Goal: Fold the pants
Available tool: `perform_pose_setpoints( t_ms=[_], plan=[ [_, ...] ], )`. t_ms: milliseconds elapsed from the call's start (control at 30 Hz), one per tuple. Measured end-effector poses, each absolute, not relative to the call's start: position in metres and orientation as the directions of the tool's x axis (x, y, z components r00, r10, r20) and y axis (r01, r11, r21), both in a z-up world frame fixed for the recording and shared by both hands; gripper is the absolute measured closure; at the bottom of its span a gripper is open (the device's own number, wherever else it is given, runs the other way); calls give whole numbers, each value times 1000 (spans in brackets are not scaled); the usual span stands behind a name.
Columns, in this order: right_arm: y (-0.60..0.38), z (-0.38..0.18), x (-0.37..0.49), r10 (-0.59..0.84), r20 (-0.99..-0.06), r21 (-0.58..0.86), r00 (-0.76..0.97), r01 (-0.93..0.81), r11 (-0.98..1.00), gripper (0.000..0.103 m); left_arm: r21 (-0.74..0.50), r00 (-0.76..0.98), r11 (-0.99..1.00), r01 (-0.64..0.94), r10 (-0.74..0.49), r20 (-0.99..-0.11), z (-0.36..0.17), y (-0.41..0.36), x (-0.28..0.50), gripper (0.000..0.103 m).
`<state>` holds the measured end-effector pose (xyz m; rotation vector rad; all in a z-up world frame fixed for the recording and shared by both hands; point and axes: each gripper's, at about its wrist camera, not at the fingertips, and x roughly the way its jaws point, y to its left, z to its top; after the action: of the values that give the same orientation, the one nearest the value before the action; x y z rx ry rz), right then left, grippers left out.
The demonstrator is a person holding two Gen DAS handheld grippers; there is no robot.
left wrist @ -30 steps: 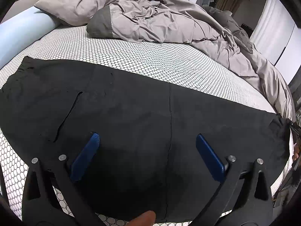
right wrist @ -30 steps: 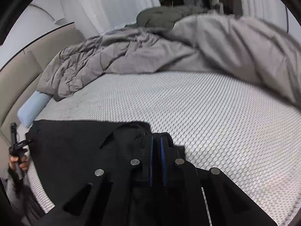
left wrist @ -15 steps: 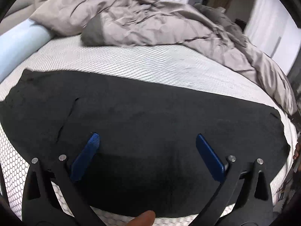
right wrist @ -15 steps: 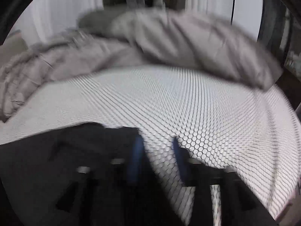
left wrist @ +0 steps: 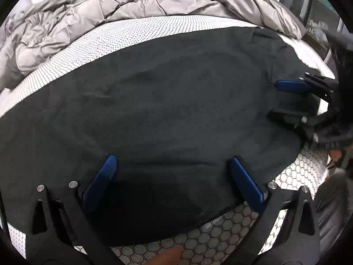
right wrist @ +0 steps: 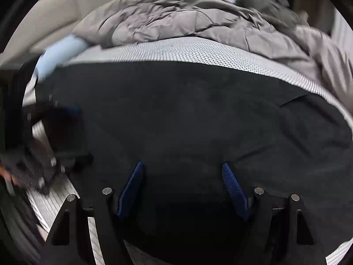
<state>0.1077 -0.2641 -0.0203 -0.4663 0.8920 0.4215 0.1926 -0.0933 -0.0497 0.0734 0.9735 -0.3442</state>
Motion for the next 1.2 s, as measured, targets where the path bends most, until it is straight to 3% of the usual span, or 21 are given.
perform_pose_setpoints(
  t_ms=[133, 267, 333, 400, 433, 567, 733, 867, 933, 1000, 1067, 1100, 1133, 1200],
  plan=[
    [-340, 3, 111, -83, -744, -382, 663, -320, 867, 19, -105, 507, 938, 329, -270, -818, -52, -84, 190, 1],
    [-402, 9, 114, -357, -628, -561, 692, -83, 824, 17, -102, 504, 937, 335, -269, -821, -52, -81, 191, 1],
    [-410, 12, 115, -346, -640, -526, 686, -63, 848, 17, -97, 504, 938, 332, -263, -823, -51, -80, 193, 1],
    [-406, 18, 113, -331, -645, -508, 689, -63, 859, 19, -97, 507, 938, 332, -264, -820, -46, -81, 190, 8],
    [-399, 27, 109, -273, -650, -464, 710, -85, 882, 24, -101, 511, 937, 336, -271, -815, -40, -82, 186, 16],
    [-352, 46, 103, 38, -661, -233, 750, -253, 939, 24, -115, 549, 915, 387, -329, -768, -15, -96, 185, 18],
    [-275, 12, 125, 210, -764, -138, 610, -472, 871, 32, -85, 516, 908, 411, -308, -799, -22, -127, 217, 22],
    [-280, -3, 141, 120, -794, -232, 597, -479, 847, 44, -110, 479, 921, 375, -294, -827, -38, -112, 231, 24],
    [-317, 5, 157, -2, -764, -312, 645, -368, 876, 44, -114, 482, 930, 350, -283, -829, -38, -97, 232, 24],
    [-369, 10, 170, -212, -708, -428, 674, -170, 888, 44, -124, 483, 940, 317, -272, -832, -39, -82, 231, 24],
    [-413, 18, 177, -129, -760, -286, 636, -150, 946, 61, -120, 486, 948, 295, -257, -835, -39, -71, 228, 24],
    [-418, 19, 175, -114, -763, -267, 637, -149, 952, 64, -109, 492, 952, 286, -244, -836, -39, -65, 227, 24],
    [-418, 21, 174, -133, -755, -292, 642, -148, 945, 71, -100, 496, 955, 277, -232, -837, -40, -61, 226, 24],
    [-402, 25, 162, -200, -714, -397, 670, -153, 905, 70, -92, 509, 966, 241, -207, -836, -38, -52, 221, 24]
  ],
)
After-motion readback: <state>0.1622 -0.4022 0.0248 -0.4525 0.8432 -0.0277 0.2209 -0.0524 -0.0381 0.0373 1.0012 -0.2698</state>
